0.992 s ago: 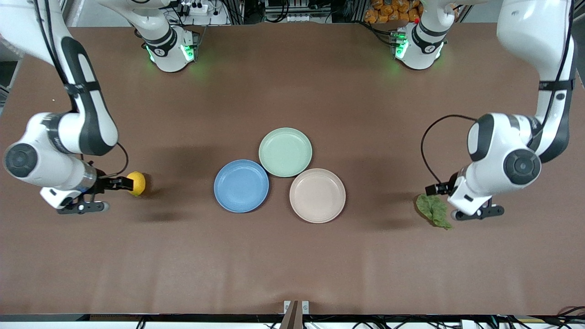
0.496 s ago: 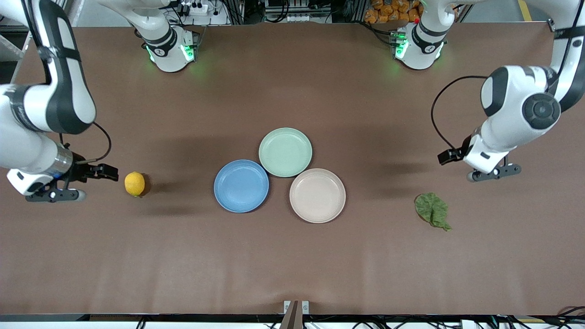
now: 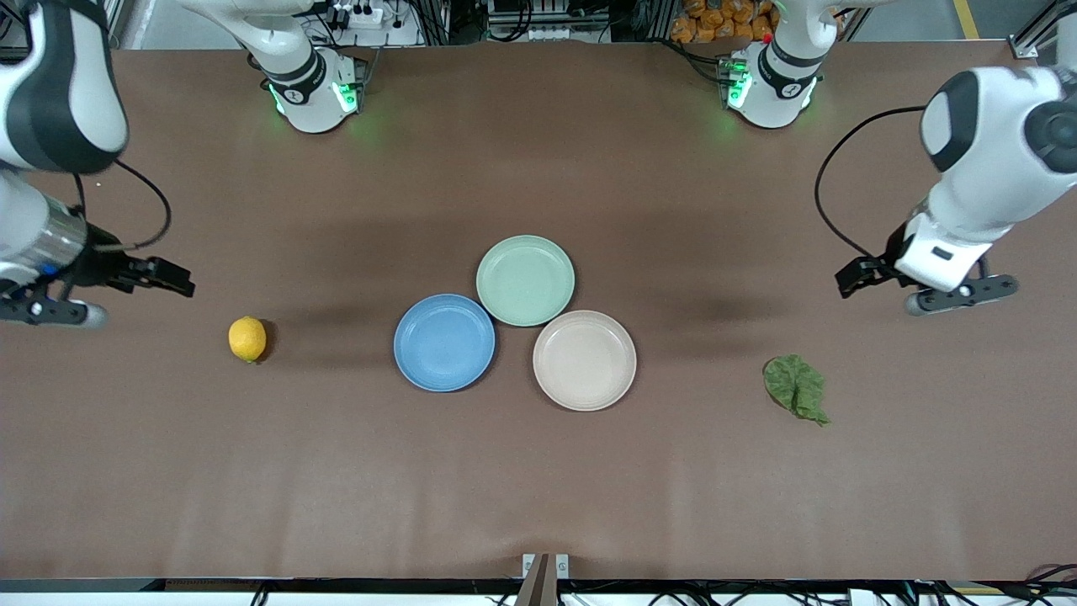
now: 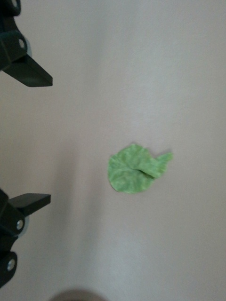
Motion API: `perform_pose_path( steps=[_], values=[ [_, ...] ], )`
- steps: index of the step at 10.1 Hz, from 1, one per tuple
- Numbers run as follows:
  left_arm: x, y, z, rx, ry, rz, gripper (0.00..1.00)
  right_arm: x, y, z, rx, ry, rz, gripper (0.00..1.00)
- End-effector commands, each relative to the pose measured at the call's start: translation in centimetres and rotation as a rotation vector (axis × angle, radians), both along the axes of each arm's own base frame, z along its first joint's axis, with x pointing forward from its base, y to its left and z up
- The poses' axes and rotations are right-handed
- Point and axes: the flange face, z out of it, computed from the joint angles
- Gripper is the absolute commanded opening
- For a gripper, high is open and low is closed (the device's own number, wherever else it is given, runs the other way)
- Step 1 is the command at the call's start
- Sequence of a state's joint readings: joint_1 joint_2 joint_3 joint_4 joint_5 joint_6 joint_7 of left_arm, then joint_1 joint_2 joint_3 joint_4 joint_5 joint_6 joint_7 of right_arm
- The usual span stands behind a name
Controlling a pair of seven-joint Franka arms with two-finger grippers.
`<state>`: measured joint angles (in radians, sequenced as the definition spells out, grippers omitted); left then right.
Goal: Pick lemon and lettuce from blue and beige plates
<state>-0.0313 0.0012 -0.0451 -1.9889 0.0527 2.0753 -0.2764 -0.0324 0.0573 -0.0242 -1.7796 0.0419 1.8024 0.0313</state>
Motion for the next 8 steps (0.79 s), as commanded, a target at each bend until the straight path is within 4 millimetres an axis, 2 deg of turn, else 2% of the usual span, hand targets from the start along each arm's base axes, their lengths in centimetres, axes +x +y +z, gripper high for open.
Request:
perform_pose_path(
  steps=[1, 2, 4, 7, 8],
  values=[
    [1.1, -0.2, 7.0, -0.012, -0.037, -0.01, 1.0, -1.6, -0.6, 4.7, 0.023, 0.008, -0.03, 1.0],
    [0.9, -0.3, 8.3, -0.009, -0.036, -0.024, 1.0, -2.1, -0.9, 6.0, 0.009, -0.013, -0.022, 1.0],
    [0.7, -0.8, 12.4, -0.007, -0.03, -0.071, 1.0, -2.7, -1.6, 7.8, 0.007, -0.047, -0.028, 1.0],
    [-1.6, -1.4, 17.3, -0.049, 0.076, -0.148, 1.0, -3.2, -1.6, 10.7, 0.001, -0.076, -0.029, 1.0],
    [-2.2, -1.6, 18.0, -0.052, 0.111, -0.189, 1.0, -3.2, -1.6, 11.4, -0.002, -0.088, -0.025, 1.0]
  ],
)
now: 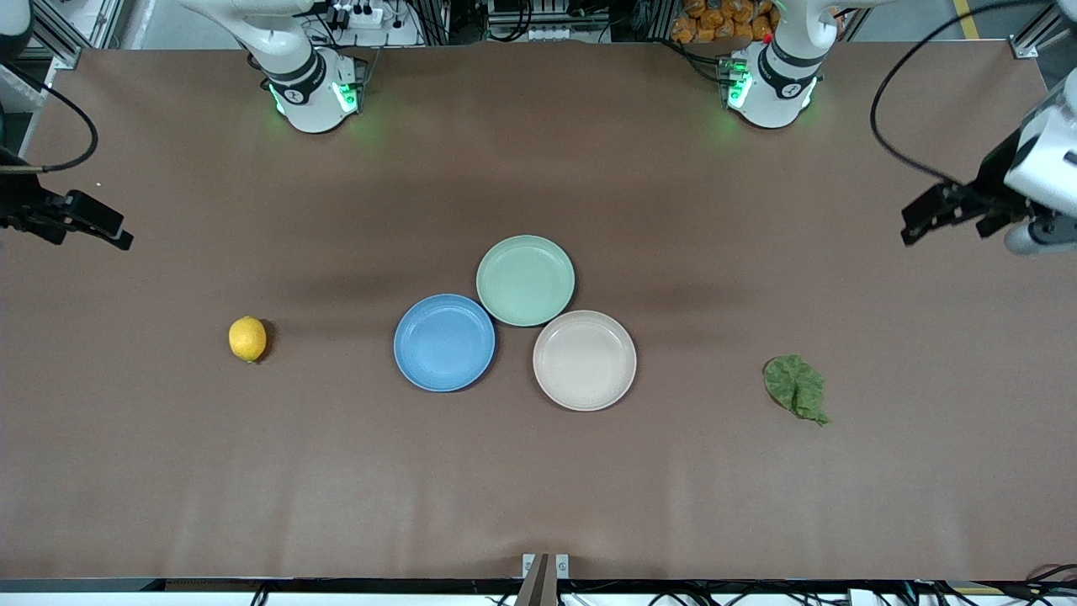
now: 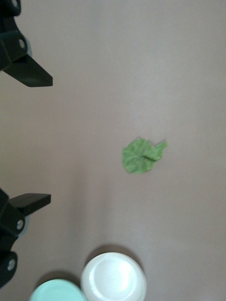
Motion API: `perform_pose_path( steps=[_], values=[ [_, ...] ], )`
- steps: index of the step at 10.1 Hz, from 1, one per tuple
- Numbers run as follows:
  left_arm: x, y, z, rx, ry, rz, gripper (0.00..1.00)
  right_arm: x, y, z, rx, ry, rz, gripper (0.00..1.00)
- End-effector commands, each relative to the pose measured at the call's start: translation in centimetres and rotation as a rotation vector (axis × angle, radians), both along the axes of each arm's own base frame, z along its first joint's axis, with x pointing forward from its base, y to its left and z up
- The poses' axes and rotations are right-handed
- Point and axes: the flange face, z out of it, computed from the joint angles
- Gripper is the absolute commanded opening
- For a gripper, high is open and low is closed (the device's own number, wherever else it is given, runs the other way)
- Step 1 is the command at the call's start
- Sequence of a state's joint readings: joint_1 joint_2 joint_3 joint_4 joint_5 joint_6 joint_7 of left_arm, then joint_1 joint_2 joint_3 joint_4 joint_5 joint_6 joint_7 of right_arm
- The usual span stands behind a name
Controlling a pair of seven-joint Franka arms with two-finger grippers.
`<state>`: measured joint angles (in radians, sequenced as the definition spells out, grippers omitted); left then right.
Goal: Pick lemon and lettuce from blue and beige plates
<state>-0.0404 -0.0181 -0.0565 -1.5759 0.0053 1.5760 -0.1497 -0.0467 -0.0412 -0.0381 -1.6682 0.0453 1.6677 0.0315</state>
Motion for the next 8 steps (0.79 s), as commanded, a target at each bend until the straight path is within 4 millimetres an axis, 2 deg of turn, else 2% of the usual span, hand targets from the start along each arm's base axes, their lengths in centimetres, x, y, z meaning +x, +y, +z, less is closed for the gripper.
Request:
perform_pose_path(
  steps=[1, 3, 6, 8],
  values=[
    [-1.2, -1.3, 1.8, -0.022, 0.055, -0.088, 1.0, -0.3, -0.2, 2.2, -0.006, -0.025, 0.001, 1.0],
    [-1.6, -1.9, 2.3, -0.013, 0.047, -0.118, 1.0, 0.0, -0.4, 3.5, -0.06, -0.051, 0.077, 1.0],
    [-1.6, -2.2, 2.3, -0.008, 0.047, -0.158, 1.0, 0.2, -0.2, 5.2, -0.061, -0.066, 0.075, 1.0],
    [-1.7, -2.3, 2.6, -0.009, 0.041, -0.17, 1.0, 0.7, 0.0, 5.2, -0.057, -0.055, 0.074, 1.0]
  ],
)
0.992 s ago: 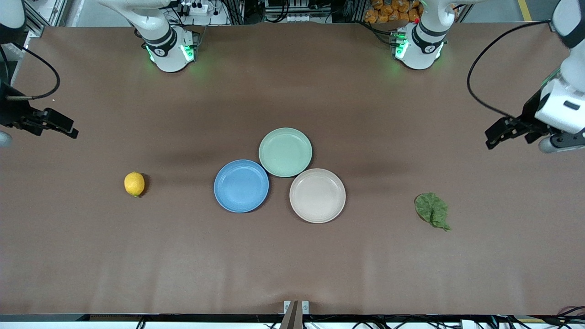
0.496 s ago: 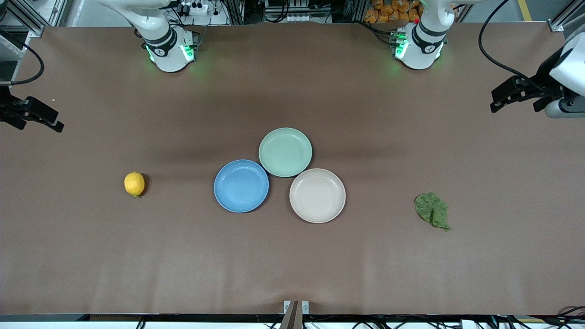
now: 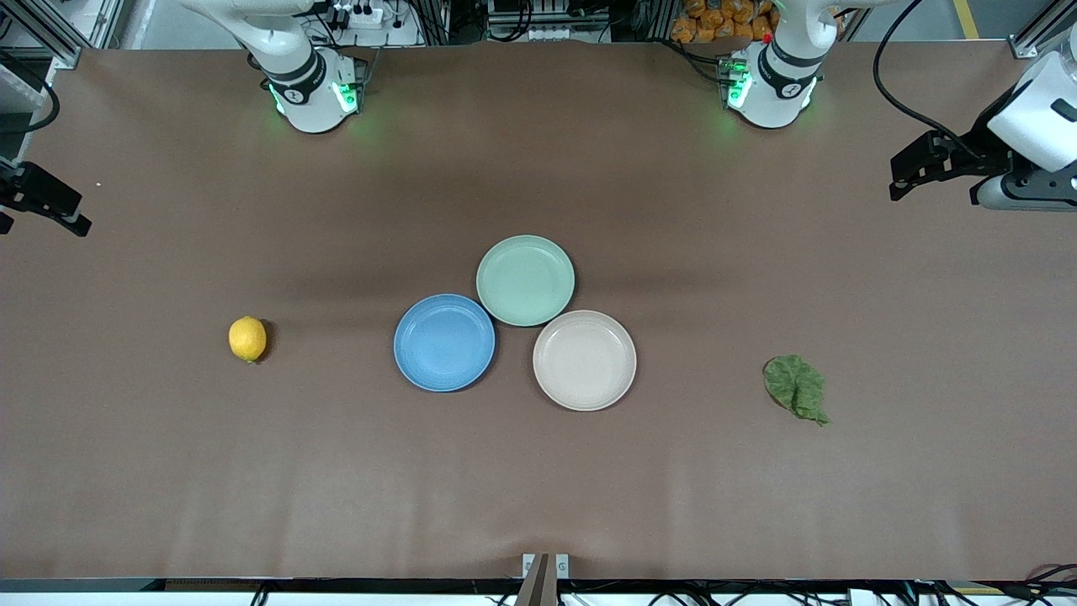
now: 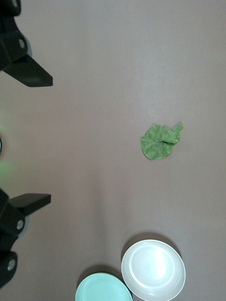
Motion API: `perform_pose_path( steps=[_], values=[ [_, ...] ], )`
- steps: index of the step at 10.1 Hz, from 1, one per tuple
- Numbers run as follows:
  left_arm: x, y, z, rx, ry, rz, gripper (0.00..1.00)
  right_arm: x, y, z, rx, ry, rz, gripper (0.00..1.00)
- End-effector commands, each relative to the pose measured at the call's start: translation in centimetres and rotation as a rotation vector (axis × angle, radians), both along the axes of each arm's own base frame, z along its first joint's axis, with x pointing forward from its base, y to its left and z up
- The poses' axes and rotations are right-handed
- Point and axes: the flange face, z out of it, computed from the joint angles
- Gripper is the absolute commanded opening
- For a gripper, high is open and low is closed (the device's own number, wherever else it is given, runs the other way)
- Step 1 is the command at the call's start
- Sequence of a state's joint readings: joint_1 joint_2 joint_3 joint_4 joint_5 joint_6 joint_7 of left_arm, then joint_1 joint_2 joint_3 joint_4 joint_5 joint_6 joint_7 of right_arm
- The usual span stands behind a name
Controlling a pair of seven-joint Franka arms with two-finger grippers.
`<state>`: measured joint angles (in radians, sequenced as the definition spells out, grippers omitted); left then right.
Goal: Pick lemon and lettuce from blue and beige plates
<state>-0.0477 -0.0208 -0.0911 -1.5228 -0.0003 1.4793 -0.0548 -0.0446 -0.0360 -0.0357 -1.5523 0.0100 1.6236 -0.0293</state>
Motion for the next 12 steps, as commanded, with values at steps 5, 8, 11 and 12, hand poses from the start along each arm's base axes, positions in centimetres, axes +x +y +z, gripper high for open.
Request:
perform_pose_path(
  steps=[5, 8, 11, 12],
  values=[
    [-0.32, -0.05, 1.13, -0.012, -0.006, -0.04, 1.0, 1.33, 0.61, -0.02, -0.011, 0.061, -0.026, 1.0],
    [-0.24, 0.01, 0.99, -0.013, -0.004, -0.032, 1.0, 0.88, 0.56, -0.55, -0.008, 0.107, -0.033, 1.0],
    [-0.26, 0.01, 1.04, -0.013, -0.004, -0.032, 1.0, 0.7, 0.57, -0.77, -0.007, 0.125, -0.033, 1.0],
    [-0.26, 0.01, 1.04, -0.013, -0.004, -0.034, 1.0, 0.7, 0.57, -0.77, -0.007, 0.125, -0.033, 1.0]
  ],
)
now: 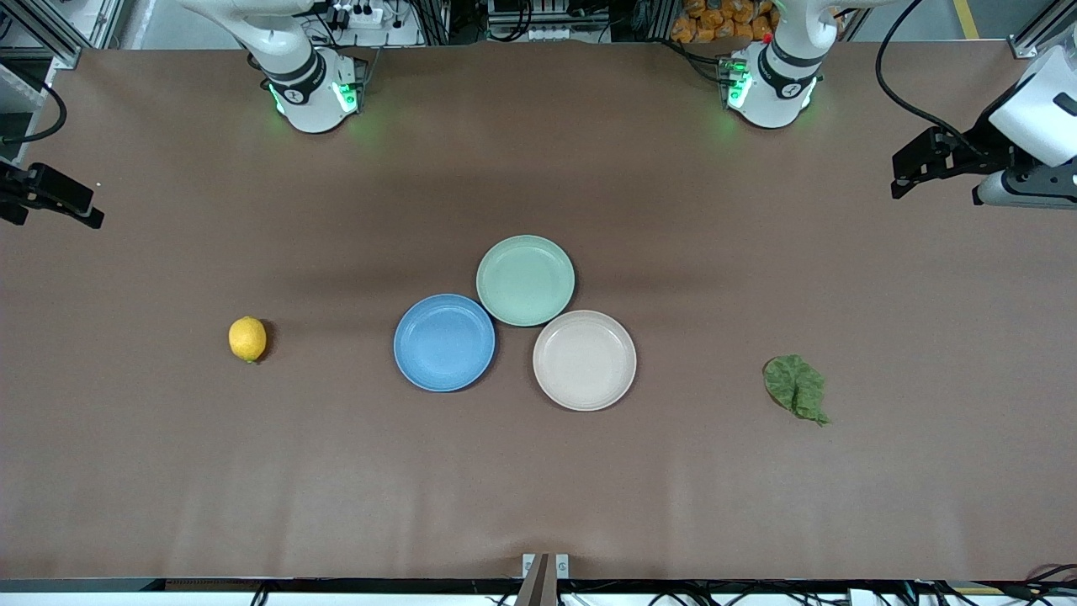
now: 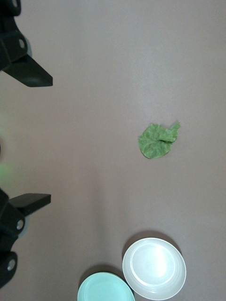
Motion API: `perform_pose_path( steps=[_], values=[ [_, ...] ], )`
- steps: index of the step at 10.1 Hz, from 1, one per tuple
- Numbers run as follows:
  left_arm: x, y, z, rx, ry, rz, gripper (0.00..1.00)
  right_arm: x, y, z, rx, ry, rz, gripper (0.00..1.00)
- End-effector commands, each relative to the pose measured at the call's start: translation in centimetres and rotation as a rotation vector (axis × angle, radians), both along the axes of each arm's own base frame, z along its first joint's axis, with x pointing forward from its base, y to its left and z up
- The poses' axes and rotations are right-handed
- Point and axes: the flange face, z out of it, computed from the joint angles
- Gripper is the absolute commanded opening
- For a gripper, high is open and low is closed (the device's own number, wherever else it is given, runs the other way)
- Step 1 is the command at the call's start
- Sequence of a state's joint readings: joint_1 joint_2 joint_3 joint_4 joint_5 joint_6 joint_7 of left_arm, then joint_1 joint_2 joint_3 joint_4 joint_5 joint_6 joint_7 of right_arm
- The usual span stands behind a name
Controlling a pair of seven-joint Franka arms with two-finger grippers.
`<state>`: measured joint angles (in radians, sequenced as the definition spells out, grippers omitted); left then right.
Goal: Pick lemon and lettuce from blue and beige plates
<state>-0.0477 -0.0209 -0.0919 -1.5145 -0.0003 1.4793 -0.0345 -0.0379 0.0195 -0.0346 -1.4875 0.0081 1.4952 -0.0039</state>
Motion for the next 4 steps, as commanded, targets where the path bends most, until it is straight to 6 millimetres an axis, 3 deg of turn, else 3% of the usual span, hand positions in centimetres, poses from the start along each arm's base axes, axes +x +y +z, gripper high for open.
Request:
perform_pose_path(
  steps=[1, 4],
  values=[
    [-0.25, 0.06, 0.66, -0.012, 0.004, -0.013, 1.0, 0.21, 0.12, 0.42, -0.015, 0.008, -0.015, 1.0],
    [-0.23, 0.04, 0.67, -0.013, 0.003, -0.014, 1.0, 0.16, 0.12, 0.38, -0.014, 0.012, -0.021, 1.0]
  ],
)
